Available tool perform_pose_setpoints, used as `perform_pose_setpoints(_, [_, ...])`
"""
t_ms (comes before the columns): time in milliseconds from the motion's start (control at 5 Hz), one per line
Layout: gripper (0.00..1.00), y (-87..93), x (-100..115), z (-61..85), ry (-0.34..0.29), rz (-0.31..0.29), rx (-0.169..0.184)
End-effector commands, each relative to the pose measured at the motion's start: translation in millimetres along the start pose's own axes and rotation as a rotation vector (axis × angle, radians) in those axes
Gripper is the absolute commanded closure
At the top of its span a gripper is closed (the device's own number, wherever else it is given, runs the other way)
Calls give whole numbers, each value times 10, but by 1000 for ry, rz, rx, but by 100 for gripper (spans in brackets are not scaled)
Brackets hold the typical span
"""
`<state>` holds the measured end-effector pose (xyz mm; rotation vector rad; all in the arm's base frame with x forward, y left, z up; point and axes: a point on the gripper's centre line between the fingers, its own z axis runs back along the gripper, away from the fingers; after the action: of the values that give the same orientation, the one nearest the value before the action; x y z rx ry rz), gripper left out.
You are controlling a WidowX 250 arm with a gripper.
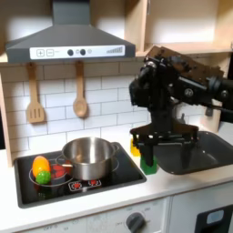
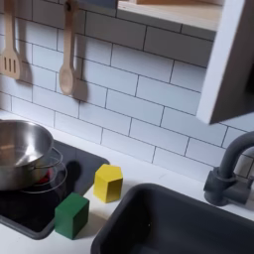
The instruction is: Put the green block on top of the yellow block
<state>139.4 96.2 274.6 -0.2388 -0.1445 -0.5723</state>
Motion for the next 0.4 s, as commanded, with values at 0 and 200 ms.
perform_pose_setpoints(0, [0, -109, 21, -28, -1, 5, -20])
perform_pose_setpoints(200, [0, -28, 41, 51, -42, 95, 130])
